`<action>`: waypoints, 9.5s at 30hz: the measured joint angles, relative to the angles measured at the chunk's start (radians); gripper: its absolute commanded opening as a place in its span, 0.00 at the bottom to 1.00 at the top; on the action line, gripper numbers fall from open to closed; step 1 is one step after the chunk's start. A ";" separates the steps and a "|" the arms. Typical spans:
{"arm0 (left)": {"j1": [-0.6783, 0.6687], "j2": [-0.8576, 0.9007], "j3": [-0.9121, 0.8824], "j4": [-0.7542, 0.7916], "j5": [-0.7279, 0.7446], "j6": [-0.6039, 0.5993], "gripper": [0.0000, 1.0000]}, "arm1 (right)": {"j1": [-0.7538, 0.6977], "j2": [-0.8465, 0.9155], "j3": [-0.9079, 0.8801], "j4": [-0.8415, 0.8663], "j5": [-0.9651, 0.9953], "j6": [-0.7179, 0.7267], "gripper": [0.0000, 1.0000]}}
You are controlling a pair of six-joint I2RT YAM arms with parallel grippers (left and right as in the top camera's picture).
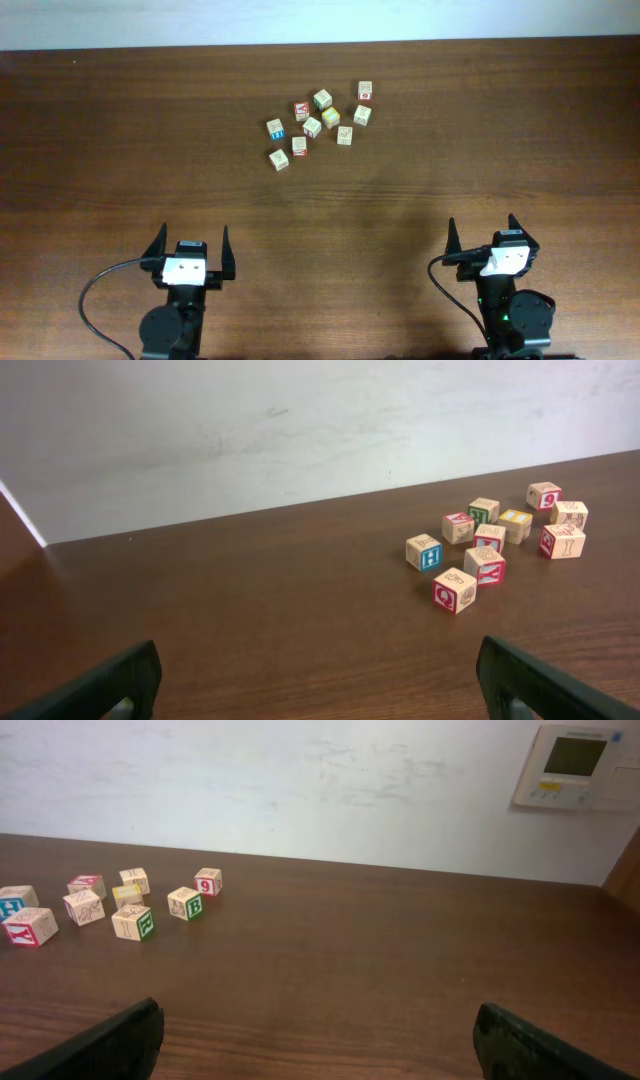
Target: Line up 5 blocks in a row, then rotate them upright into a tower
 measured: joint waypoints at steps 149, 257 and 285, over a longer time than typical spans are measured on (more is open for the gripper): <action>0.000 1.713 1.707 -0.980 0.401 0.003 0.99 | 0.000 1.372 1.365 -0.917 -0.364 0.000 0.98; 0.034 1.813 1.771 -1.054 0.119 -0.276 0.99 | 0.455 2.219 1.818 -0.907 0.061 0.591 0.35; 0.034 1.813 1.771 -1.055 0.119 -0.276 0.99 | 0.454 2.208 1.826 -0.855 -0.052 0.476 0.47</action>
